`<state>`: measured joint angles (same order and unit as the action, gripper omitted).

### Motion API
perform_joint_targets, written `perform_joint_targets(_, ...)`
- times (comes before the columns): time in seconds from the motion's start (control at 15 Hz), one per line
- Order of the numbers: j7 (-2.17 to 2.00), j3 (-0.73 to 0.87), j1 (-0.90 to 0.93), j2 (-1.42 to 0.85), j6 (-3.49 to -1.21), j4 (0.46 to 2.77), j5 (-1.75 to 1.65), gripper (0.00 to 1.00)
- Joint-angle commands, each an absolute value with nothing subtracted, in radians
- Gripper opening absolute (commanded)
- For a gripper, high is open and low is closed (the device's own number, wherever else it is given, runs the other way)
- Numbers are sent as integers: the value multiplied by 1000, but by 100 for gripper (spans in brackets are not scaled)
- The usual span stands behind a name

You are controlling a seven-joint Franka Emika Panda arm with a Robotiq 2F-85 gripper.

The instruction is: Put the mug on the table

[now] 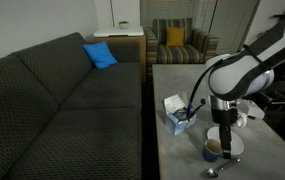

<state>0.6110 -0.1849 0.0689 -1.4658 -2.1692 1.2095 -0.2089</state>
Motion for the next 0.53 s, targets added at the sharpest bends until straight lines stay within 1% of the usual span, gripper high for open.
perform_joint_targets(0.0,585,-195,25,-1373,-2234,1334,-186,100)
perform_joint_targets(0.2,556,-201,-10,-1275,-2371,1485,-175,100)
perform_joint_targets(0.47,599,-237,-77,-1159,-2501,1663,-171,100)
